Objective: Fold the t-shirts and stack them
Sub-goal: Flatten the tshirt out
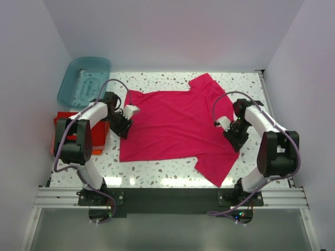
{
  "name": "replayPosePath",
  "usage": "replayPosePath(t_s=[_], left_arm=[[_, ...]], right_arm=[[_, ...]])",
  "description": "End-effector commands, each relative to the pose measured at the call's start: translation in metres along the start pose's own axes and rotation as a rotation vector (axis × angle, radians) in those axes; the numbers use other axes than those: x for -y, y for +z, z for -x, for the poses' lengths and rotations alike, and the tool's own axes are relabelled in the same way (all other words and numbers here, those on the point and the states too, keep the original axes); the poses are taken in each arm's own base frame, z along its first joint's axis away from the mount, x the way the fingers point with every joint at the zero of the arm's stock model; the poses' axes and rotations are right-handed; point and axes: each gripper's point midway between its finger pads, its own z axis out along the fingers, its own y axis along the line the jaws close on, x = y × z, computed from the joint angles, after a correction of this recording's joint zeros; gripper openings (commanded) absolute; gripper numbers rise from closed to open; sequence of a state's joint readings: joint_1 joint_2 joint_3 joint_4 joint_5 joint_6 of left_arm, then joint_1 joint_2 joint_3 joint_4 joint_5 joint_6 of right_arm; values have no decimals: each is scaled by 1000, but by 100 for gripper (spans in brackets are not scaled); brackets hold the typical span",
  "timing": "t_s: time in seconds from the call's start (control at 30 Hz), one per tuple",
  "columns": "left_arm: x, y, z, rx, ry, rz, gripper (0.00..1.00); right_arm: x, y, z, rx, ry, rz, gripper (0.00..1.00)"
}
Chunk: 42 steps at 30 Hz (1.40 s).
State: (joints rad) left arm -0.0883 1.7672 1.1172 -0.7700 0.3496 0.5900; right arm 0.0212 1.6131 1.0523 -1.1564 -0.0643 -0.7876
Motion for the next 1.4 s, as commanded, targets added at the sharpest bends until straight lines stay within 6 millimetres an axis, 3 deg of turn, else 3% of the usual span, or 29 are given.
replayPosePath(t_s=[0.0,0.17,0.23,0.4,0.57,0.7,0.83,0.9,1.03,1.1,1.2,1.23,1.37], left_arm=[[7,-34,36,110,50,-17,48],[-16,-49,108,293,19,-5,49],[-25,-45,124,326,-5,1,50],[-46,-32,144,348,-64,18,48],[-51,-12,137,320,-94,11,49],[-51,6,116,257,-135,12,48],[-50,16,97,211,-158,27,47],[-49,19,89,188,-168,34,47],[-43,24,73,134,-189,26,46],[-39,20,71,122,-188,11,45],[-31,1,93,189,-141,-36,46],[-31,-10,111,247,-109,-52,48],[-47,-47,172,423,-34,-17,51]], right_arm=[[-12,-44,25,152,-51,60,17],[43,-69,84,302,63,-88,17],[68,-61,100,306,103,-133,15],[113,-50,125,315,166,-235,12],[137,-29,132,282,234,-277,9],[141,-8,115,199,226,-296,9],[125,20,81,71,189,-274,9],[124,20,61,44,203,-278,9],[101,27,30,-10,184,-216,9],[89,20,25,2,180,-170,7],[83,-4,39,85,169,-127,8],[87,-25,62,193,155,-126,11],[118,-84,117,413,195,-185,19]])
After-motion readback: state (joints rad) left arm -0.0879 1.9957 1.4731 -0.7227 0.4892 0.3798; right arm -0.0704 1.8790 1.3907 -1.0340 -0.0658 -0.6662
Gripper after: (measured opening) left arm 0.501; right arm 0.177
